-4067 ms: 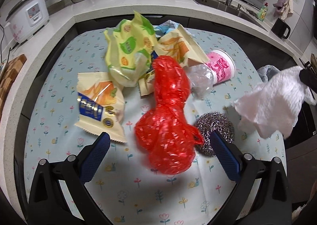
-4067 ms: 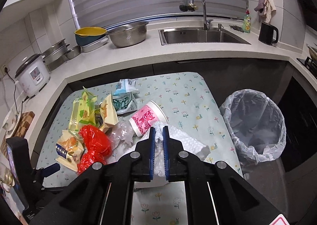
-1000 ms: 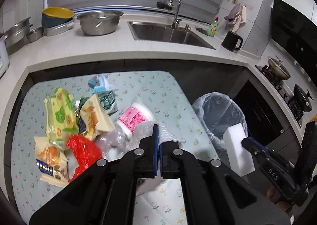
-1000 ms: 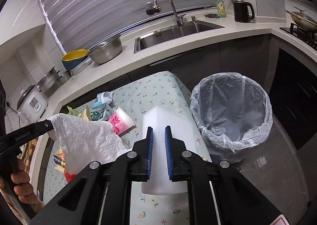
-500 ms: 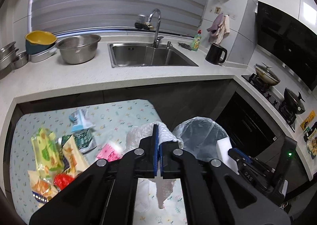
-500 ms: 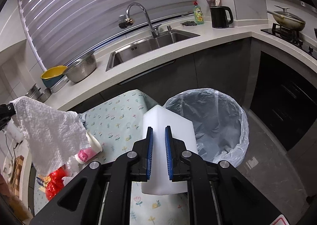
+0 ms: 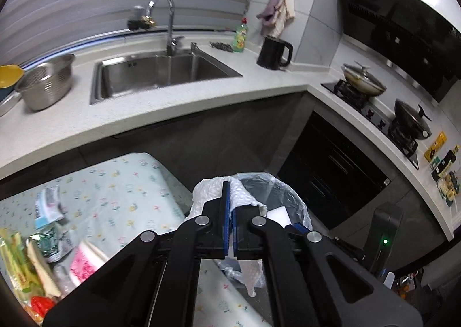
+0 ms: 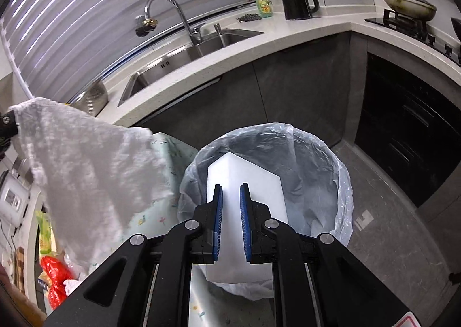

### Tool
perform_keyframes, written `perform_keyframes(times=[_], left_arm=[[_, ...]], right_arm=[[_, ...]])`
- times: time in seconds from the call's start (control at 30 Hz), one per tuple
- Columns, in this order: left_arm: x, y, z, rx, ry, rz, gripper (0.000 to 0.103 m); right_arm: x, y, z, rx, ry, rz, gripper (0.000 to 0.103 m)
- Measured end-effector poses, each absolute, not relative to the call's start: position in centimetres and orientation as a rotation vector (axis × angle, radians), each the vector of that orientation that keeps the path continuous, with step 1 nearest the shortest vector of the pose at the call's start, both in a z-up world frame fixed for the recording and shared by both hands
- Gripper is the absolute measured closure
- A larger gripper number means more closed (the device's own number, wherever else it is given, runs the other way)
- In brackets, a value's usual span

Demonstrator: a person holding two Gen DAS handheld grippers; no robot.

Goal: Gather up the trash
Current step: 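Lower the paper towel into the bin and open the right gripper, then grasp the red plastic bag with the left gripper while the right gripper grasps another white paper towel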

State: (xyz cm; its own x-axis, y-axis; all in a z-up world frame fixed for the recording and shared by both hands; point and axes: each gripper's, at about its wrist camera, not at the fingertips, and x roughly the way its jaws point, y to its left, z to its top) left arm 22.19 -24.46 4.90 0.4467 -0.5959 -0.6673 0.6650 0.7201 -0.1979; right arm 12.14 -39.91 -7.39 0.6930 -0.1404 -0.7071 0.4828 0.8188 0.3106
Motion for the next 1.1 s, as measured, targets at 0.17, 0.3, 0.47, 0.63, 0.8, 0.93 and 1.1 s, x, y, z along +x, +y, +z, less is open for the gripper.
perform_keyframes(times=[0.17,0.3,0.47,0.63,0.8,0.93,1.1], left_arm=[[22.9,-28.0,1.8,0.114,0.852,-0.825,0.103],[22.9,-30.1,-0.2,0.134,0.872,-0.840,0.102],[23.1,-31.4,-1.8,0.140,0.900,-0.839,0.102],[23.1,-31.7,-2.6,0.164,0.905,-0.812,0.082],[22.7,-31.0,-2.4,0.146,0.882,-0.780,0.069],[22.3,-30.3,-1.6,0.144,0.858,-0.759,0.064],[21.2,-28.6,-0.2,0.160,0.815,-0.725,0.060]], right_arm=[[12.6,-41.0,-8.8,0.548,0.736,-0.374,0.091],[12.8,-41.5,-9.7,0.559,0.741,-0.382,0.090],[13.0,-41.7,-10.3,0.566,0.738,-0.381,0.089],[12.8,-41.8,-9.8,0.544,0.720,-0.411,0.073],[11.7,-41.8,-8.6,0.548,0.693,-0.441,0.067],[10.9,-41.3,-7.7,0.543,0.691,-0.450,0.066],[9.6,-39.8,-6.3,0.512,0.708,-0.460,0.062]])
